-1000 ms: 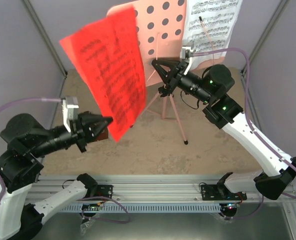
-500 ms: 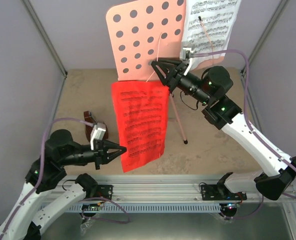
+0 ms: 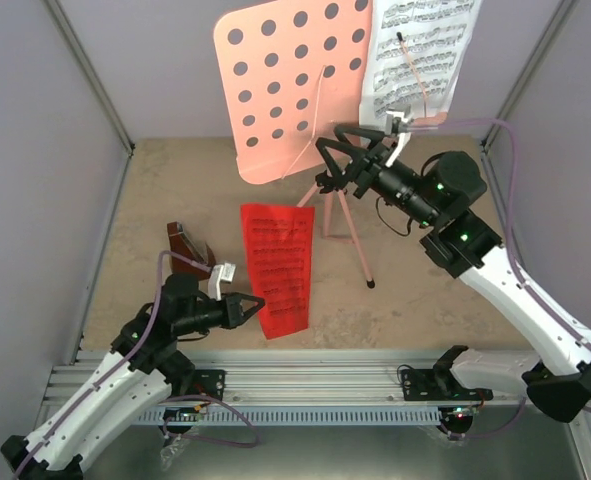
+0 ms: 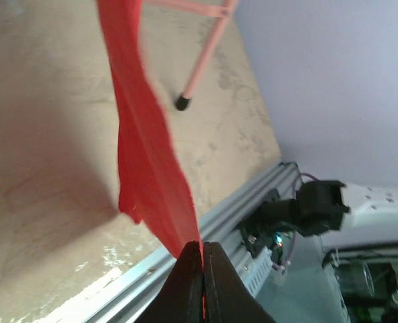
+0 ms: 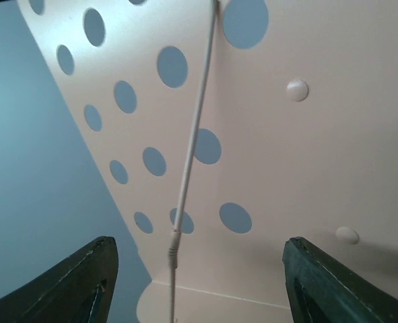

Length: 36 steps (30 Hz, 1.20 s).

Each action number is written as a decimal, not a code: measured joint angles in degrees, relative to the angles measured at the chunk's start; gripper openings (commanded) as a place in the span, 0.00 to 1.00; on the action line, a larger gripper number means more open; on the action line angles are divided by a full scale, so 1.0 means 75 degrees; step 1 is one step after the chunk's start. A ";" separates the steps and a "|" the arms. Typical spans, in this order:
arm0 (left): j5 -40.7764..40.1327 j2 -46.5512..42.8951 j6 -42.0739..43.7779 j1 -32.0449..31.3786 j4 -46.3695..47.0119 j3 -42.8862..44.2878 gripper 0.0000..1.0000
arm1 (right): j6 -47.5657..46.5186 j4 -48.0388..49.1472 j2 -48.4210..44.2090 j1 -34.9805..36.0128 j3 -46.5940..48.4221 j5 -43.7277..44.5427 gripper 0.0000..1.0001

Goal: Pack up the instrument practice props

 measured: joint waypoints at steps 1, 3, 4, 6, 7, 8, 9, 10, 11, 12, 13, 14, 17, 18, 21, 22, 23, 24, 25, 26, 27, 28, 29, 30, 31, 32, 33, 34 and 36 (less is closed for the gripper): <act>-0.0178 -0.0020 -0.0192 0.0000 0.0125 -0.0178 0.00 | -0.0009 -0.0012 -0.0090 0.0000 -0.0041 0.0029 0.70; -0.0481 -0.0044 -0.0557 0.0000 0.0350 -0.0504 0.00 | -0.0047 -0.0015 -0.0335 0.0000 -0.0166 0.0108 0.71; -0.0656 -0.0044 -0.0769 0.0000 0.0437 -0.0685 0.00 | -0.0052 -0.0012 -0.0452 0.0000 -0.0224 0.0137 0.72; -0.0938 -0.0035 -0.1128 0.0000 0.0539 -0.0968 0.00 | -0.0064 -0.0012 -0.0635 0.0000 -0.0312 0.0184 0.72; -0.1055 -0.0035 -0.1294 0.0000 0.0586 -0.1110 0.00 | -0.0070 -0.0009 -0.0705 0.0000 -0.0350 0.0207 0.73; -0.1166 -0.0038 -0.1457 0.0000 0.0603 -0.1236 0.00 | -0.0079 -0.0017 -0.0766 0.0000 -0.0385 0.0236 0.73; -0.1253 -0.0035 -0.1580 0.0000 0.0600 -0.1314 0.00 | -0.0085 -0.0041 -0.0807 0.0000 -0.0405 0.0259 0.74; -0.1367 -0.0038 -0.1711 0.0000 0.0586 -0.1384 0.00 | -0.0093 -0.0047 -0.0854 0.0000 -0.0443 0.0286 0.74; -0.1489 -0.0041 -0.1833 0.0000 0.0568 -0.1428 0.00 | -0.0096 -0.0061 -0.0898 0.0000 -0.0484 0.0315 0.75; -0.1591 -0.0047 -0.1929 0.0000 0.0530 -0.1437 0.00 | -0.0099 -0.0085 -0.0938 0.0000 -0.0522 0.0341 0.75; -0.1693 -0.0076 -0.2057 0.0000 0.0484 -0.1440 0.00 | -0.0099 -0.0096 -0.0968 0.0000 -0.0557 0.0353 0.76; -0.1786 -0.0125 -0.2177 0.0000 0.0455 -0.1448 0.00 | -0.0102 -0.0099 -0.1000 0.0000 -0.0603 0.0382 0.76; -0.1920 -0.0353 -0.2565 0.0000 0.0425 -0.1542 0.00 | -0.0102 -0.0125 -0.1058 0.0000 -0.0697 0.0443 0.76; -0.1932 -0.0411 -0.2669 0.0000 0.0417 -0.1597 0.00 | -0.0102 -0.0131 -0.1070 0.0000 -0.0726 0.0460 0.76; -0.1955 -0.0574 -0.3025 0.0000 0.0321 -0.1821 0.08 | -0.0102 -0.0143 -0.1081 0.0000 -0.0787 0.0522 0.76; -0.1961 -0.0609 -0.3115 0.0000 0.0280 -0.1865 0.09 | -0.0102 -0.0146 -0.1090 0.0000 -0.0819 0.0548 0.76; -0.1979 -0.0632 -0.3174 0.0000 0.0265 -0.1891 0.10 | -0.0105 -0.0149 -0.1105 0.0000 -0.0851 0.0571 0.76; -0.1982 -0.0644 -0.3238 0.0000 0.0256 -0.1891 0.11 | -0.0111 -0.0157 -0.1122 0.0000 -0.0898 0.0595 0.76; -0.2002 -0.0653 -0.3276 0.0000 0.0256 -0.1891 0.13 | -0.0119 -0.0166 -0.1154 0.0000 -0.0953 0.0618 0.77; -0.2022 -0.0656 -0.3296 0.0000 0.0251 -0.1891 0.20 | -0.0128 -0.0195 -0.1192 0.0000 -0.1005 0.0647 0.77; -0.2049 -0.0656 -0.3296 0.0000 0.0248 -0.1891 0.25 | -0.0137 -0.0227 -0.1236 0.0000 -0.1052 0.0679 0.77; -0.2098 -0.0656 -0.3308 0.0000 0.0239 -0.1888 0.26 | -0.0152 -0.0251 -0.1300 0.0000 -0.1122 0.0734 0.78; -0.2159 -0.0656 -0.3319 0.0000 0.0219 -0.1888 0.28 | -0.0160 -0.0286 -0.1384 0.0000 -0.1192 0.0793 0.79; -0.2189 -0.0653 -0.3302 0.0000 0.0192 -0.1888 0.31 | -0.0175 -0.0303 -0.1475 0.0000 -0.1259 0.0845 0.79; -0.2241 -0.0647 -0.3305 0.0000 0.0160 -0.1888 0.34 | -0.0192 -0.0323 -0.1588 0.0000 -0.1332 0.0941 0.79; -0.2299 -0.0629 -0.3299 0.0000 0.0137 -0.1888 0.39 | -0.0204 -0.0329 -0.1673 0.0000 -0.1376 0.0991 0.79; -0.2346 -0.0606 -0.3293 0.0000 0.0122 -0.1888 0.42 | -0.0219 -0.0332 -0.1778 0.0000 -0.1419 0.1061 0.80; -0.2384 -0.0571 -0.3290 0.0000 0.0114 -0.1888 0.46 | -0.0236 -0.0332 -0.1883 0.0000 -0.1463 0.1137 0.80; -0.2460 -0.0504 -0.3249 0.0000 0.0079 -0.1877 0.57 | -0.0277 -0.0347 -0.2063 0.0000 -0.1518 0.1256 0.80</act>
